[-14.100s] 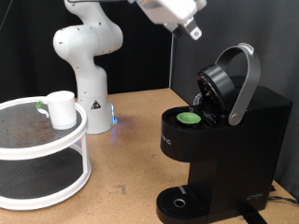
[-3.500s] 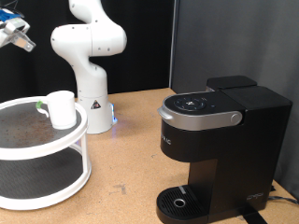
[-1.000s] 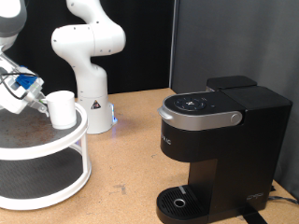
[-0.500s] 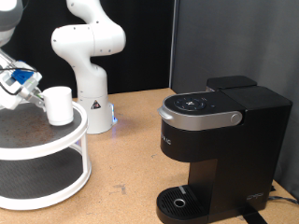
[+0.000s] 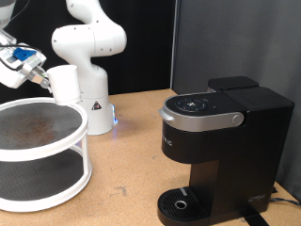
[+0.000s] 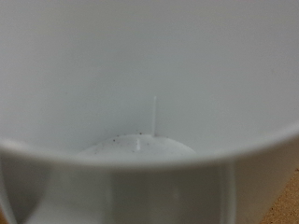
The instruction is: Make a cup of coffee with the keurig machine
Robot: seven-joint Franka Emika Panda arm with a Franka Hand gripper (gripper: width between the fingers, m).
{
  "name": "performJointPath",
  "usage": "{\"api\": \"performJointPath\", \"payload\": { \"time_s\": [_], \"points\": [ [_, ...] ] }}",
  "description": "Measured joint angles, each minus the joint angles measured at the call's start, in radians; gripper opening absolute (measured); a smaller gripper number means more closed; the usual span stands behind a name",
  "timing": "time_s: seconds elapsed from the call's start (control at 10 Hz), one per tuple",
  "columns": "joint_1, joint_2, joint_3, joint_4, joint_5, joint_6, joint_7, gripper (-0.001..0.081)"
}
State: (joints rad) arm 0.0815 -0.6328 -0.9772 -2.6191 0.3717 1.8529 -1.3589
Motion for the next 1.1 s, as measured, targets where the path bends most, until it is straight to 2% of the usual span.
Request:
{"api": "performJointPath", "payload": {
  "time_s": [0.2, 0.3, 0.6, 0.8, 1.1],
  "points": [
    [0.000, 0.002, -0.001, -0.012, 0.010, 0.015, 0.014, 0.0069],
    [0.000, 0.001, 0.016, -0.036, 0.045, 0.065, 0.052, 0.0069],
    [0.028, 0.009, 0.127, -0.110, 0.117, 0.245, 0.188, 0.0068],
    [0.087, 0.016, 0.173, -0.142, 0.185, 0.359, 0.203, 0.0068],
    [0.220, 0.029, 0.194, -0.158, 0.321, 0.498, 0.192, 0.0068]
  ]
}}
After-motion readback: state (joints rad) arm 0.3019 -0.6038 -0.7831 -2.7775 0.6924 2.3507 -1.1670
